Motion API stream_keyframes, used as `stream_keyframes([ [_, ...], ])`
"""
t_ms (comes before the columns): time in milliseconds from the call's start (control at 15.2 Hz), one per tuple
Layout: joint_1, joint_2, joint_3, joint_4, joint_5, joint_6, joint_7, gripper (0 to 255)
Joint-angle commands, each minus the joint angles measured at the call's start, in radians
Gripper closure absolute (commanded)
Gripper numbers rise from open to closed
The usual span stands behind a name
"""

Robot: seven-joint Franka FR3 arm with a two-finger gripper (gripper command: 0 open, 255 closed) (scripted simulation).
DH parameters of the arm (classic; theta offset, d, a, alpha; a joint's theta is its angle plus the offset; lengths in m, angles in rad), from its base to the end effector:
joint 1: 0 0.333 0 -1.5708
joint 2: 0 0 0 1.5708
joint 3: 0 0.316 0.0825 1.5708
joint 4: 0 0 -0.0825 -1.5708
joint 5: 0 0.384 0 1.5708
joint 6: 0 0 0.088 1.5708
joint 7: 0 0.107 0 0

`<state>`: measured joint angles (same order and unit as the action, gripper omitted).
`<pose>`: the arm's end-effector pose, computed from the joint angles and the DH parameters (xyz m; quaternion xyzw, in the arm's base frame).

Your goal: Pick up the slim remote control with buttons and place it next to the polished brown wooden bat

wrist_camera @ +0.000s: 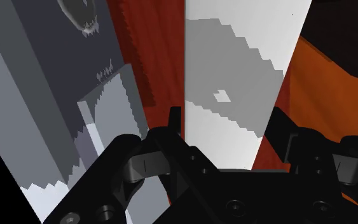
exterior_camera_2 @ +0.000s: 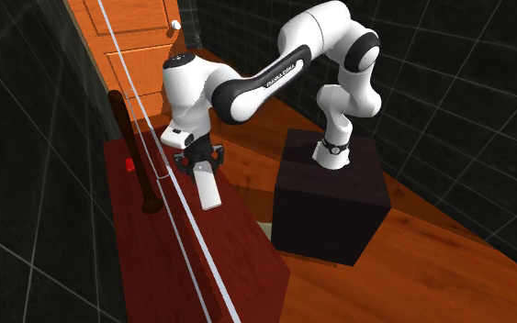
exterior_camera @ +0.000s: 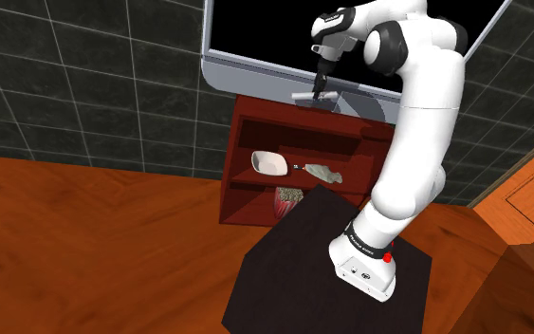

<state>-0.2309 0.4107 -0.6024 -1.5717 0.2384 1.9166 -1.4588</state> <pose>0.4943 -0.4429 0.4384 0.9575 0.2885 0.0004 0.0051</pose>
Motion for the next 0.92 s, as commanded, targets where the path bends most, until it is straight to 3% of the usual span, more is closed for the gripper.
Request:
stream_keyframes([
  [0,0.002,-0.011,-0.003,0.019,-0.005,-0.018,0.004,255],
  [198,0.000,-0.017,-0.006,0.049,-0.010,-0.053,0.007,255],
  [858,-0.102,-0.111,-0.078,-0.086,-0.039,-0.009,-0.182,255],
])
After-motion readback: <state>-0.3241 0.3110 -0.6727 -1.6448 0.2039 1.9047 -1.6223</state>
